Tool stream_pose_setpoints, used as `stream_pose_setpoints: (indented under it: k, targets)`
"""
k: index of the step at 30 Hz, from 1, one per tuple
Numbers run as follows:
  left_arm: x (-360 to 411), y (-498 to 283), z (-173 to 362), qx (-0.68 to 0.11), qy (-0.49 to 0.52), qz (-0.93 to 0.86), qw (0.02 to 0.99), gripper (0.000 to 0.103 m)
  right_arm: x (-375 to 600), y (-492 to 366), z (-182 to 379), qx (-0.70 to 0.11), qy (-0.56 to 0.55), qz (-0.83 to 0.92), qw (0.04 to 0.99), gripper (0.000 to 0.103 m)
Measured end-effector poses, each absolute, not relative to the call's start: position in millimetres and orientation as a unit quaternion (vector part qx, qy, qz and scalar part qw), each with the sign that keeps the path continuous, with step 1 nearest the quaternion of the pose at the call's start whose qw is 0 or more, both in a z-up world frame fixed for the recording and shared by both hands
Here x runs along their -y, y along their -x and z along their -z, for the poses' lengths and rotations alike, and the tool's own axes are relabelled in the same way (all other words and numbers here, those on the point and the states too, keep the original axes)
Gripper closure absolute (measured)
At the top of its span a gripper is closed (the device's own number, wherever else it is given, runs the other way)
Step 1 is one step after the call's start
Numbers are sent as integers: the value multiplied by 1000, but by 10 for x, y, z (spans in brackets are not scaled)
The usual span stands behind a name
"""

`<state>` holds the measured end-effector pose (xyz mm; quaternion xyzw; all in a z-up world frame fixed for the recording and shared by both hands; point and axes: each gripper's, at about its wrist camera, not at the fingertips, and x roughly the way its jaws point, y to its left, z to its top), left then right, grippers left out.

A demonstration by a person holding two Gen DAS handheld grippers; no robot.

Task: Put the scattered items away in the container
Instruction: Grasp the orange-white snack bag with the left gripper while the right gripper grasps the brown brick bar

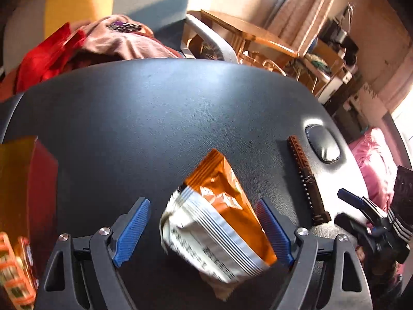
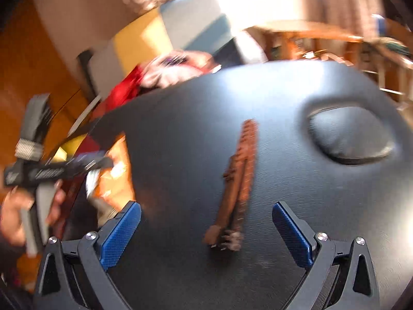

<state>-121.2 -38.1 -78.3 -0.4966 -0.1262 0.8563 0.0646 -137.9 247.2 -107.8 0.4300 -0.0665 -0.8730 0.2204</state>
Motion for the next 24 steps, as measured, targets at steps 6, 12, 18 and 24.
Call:
stream_pose_setpoints:
  k: [6, 12, 18, 24]
  targets:
    - [528, 1031, 870, 176, 498, -848, 54, 15, -2463, 1398, 1013, 54, -435, 882, 171, 21]
    - [526, 933, 832, 199, 483, -851, 59, 15, -2462, 1328, 944, 40, -439, 883, 157, 23]
    - [602, 979, 882, 225, 488, -840, 71, 8, -2448, 1302, 906, 35, -439, 883, 162, 23]
    - [509, 1140, 953, 231, 502, -829, 81, 7, -2325, 1377, 923, -1, -436, 887, 154, 22]
